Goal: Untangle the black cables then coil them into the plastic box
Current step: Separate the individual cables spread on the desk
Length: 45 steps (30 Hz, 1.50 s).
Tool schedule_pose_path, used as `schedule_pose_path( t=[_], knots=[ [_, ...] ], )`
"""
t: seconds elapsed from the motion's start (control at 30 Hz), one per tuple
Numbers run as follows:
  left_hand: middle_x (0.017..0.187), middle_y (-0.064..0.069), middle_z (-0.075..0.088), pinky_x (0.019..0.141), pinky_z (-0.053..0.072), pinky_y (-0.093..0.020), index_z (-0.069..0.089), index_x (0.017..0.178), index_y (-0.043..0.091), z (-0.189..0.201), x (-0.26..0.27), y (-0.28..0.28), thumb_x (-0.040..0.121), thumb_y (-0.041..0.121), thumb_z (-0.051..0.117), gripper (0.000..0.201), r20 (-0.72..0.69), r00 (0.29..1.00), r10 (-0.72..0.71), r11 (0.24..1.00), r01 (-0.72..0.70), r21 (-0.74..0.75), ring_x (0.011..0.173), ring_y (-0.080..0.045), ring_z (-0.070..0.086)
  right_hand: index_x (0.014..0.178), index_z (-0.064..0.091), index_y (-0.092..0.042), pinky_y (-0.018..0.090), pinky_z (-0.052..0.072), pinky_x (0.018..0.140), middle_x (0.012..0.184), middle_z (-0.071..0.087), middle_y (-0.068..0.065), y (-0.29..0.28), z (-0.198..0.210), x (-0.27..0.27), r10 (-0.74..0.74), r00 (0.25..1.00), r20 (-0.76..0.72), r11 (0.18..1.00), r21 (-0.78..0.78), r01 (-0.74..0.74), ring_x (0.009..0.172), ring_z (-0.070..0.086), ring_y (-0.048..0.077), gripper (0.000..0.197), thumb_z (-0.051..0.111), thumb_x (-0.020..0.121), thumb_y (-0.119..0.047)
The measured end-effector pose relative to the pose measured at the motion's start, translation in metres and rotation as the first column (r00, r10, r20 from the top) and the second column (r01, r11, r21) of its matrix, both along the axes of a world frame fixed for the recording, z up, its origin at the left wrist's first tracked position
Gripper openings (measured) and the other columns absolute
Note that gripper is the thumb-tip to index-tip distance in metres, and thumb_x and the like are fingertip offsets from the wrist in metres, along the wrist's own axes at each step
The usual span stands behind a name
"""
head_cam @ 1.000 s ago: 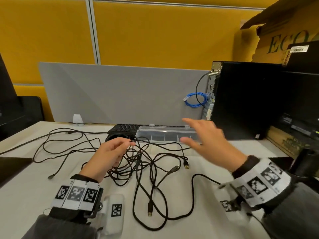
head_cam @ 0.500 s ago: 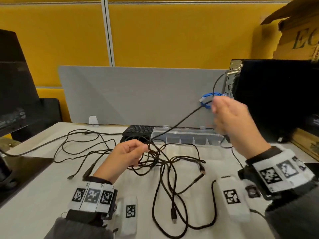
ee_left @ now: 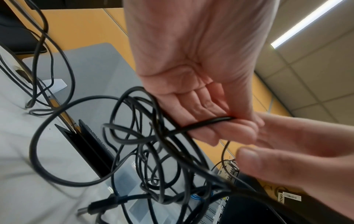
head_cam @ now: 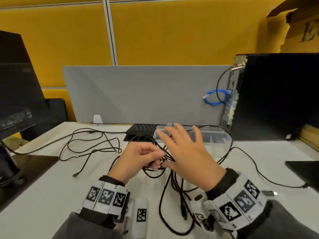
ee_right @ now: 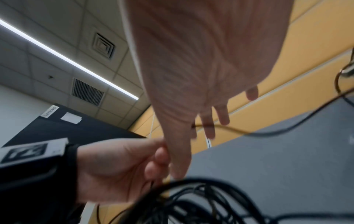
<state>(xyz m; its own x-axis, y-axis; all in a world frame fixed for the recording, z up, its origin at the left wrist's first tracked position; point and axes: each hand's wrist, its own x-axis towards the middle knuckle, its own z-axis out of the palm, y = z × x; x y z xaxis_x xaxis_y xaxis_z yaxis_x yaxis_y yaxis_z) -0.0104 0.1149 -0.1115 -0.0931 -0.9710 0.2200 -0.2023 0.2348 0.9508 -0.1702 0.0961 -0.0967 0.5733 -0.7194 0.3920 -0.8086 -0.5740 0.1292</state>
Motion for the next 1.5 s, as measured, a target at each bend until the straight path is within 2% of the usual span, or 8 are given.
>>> schedule_pose_path(
  t=[0.1,0.3,0.43,0.63,0.77,0.93,1.2,1.5],
  knots=[
    [0.060,-0.003,0.067,0.060,0.050,-0.018,0.069,0.072,0.010,0.000,0.001,-0.001,0.082,0.006,0.064,0.012,0.033,0.999,-0.024,0.999,0.025,-0.025,0.055,-0.013,0.063,0.110,0.056,-0.012,0.045,0.037,0.101,0.105,0.059,0.005,-0.006,-0.004,0.009,0.128,0.992,0.011,0.989,0.073,-0.129,0.104,0.055,0.022,0.026,0.057,0.090,-0.029],
    [0.106,0.033,0.060,0.103,0.032,-0.032,0.058,0.100,0.049,-0.012,0.022,-0.007,0.051,0.066,0.072,0.054,0.618,0.781,-0.085,0.996,0.069,0.050,0.109,0.012,0.049,0.062,0.043,-0.042,0.018,0.030,0.060,0.071,0.039,-0.013,-0.012,-0.008,-0.015,0.266,0.913,0.308,0.831,0.407,-0.379,0.067,0.041,0.001,0.027,0.055,0.086,-0.046],
    [0.115,0.029,0.052,0.103,0.034,-0.030,0.053,0.096,0.053,-0.019,0.027,-0.008,0.070,0.032,0.078,0.041,0.726,0.682,-0.093,0.993,0.012,0.116,0.116,0.000,0.045,0.052,0.049,-0.038,0.016,0.037,0.060,0.063,0.048,-0.011,-0.013,0.004,-0.031,0.197,0.821,0.537,0.834,0.348,-0.427,0.064,0.046,0.002,0.029,0.055,0.071,-0.059],
    [0.100,0.015,0.050,0.063,0.049,-0.023,0.052,0.087,0.031,-0.009,0.012,-0.008,0.078,0.025,0.071,0.022,0.465,0.854,0.233,0.966,-0.148,-0.212,0.069,-0.010,0.061,0.062,0.054,-0.009,0.010,0.034,0.053,0.052,0.040,-0.004,-0.022,0.031,-0.061,0.157,0.558,0.815,0.951,0.027,-0.307,0.050,0.039,0.004,0.036,0.056,0.087,-0.033],
    [0.071,-0.003,0.065,0.040,0.038,-0.026,0.056,0.077,0.015,-0.004,0.002,-0.005,0.080,0.016,0.070,0.014,0.211,0.942,0.260,0.955,-0.218,-0.202,0.048,-0.011,0.058,0.067,0.058,-0.018,0.009,0.036,0.055,0.055,0.050,-0.007,-0.022,0.040,-0.075,0.082,0.717,0.692,0.989,0.034,-0.146,0.055,0.050,0.002,0.031,0.050,0.091,-0.035],
    [0.065,-0.001,0.069,0.046,0.043,-0.017,0.063,0.074,0.015,-0.004,-0.002,-0.004,0.082,0.017,0.067,0.010,0.119,0.970,0.213,0.969,-0.194,-0.152,0.057,-0.012,0.066,0.101,0.066,-0.027,0.012,0.044,0.070,0.076,0.054,-0.025,-0.018,0.041,-0.067,0.067,0.868,0.491,0.994,0.042,-0.101,0.073,0.054,-0.007,0.023,0.046,0.091,-0.034],
    [0.060,0.003,0.053,0.060,0.041,-0.023,0.060,0.081,0.011,-0.002,-0.006,-0.002,0.091,0.025,0.054,0.018,0.124,0.979,0.163,0.984,-0.151,-0.099,0.054,-0.007,0.045,0.099,0.065,-0.036,0.032,0.033,0.070,0.074,0.049,-0.007,-0.010,0.034,-0.045,0.121,0.913,0.389,0.992,-0.080,-0.098,0.076,0.044,0.012,0.024,0.042,0.092,-0.037],
    [0.063,-0.003,0.050,0.057,0.035,-0.022,0.053,0.086,0.005,0.005,-0.008,0.000,0.092,-0.005,0.034,0.022,-0.471,0.880,0.056,0.997,-0.027,0.067,0.047,-0.007,0.036,0.099,0.062,-0.029,0.024,0.044,0.079,0.085,0.058,-0.009,-0.015,0.029,-0.046,0.066,0.891,0.448,0.983,0.123,-0.135,0.081,0.052,0.003,0.018,0.045,0.095,-0.027]
  ],
)
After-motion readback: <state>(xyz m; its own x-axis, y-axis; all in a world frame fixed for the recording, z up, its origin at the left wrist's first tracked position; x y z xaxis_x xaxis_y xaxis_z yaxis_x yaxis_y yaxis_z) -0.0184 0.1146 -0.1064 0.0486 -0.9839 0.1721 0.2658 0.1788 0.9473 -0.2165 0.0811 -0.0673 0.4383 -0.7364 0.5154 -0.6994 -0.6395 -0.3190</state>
